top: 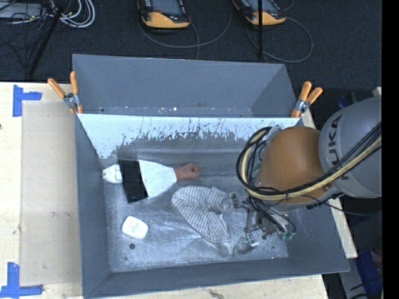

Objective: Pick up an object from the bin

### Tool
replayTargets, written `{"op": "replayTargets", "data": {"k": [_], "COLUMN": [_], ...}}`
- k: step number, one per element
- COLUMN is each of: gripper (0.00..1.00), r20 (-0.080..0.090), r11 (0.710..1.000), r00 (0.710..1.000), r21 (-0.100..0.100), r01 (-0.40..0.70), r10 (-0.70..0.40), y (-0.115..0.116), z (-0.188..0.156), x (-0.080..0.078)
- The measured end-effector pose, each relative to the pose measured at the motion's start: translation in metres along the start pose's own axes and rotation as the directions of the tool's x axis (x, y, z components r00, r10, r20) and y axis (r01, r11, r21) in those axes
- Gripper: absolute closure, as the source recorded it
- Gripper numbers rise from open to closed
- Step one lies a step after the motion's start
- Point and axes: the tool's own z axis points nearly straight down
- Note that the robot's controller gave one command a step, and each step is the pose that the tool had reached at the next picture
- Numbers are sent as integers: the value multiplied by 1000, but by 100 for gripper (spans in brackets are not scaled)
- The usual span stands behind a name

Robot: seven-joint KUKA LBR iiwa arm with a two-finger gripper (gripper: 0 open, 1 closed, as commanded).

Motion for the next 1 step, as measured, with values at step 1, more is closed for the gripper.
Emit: {"op": "replayTargets", "data": {"k": [1], "gripper": [100], "r20": [7], "r11": [996], "r00": [996], "r21": [0], "r01": [-88], "r10": [88], "y": [-5], "z": [35], "x": [-29]}}
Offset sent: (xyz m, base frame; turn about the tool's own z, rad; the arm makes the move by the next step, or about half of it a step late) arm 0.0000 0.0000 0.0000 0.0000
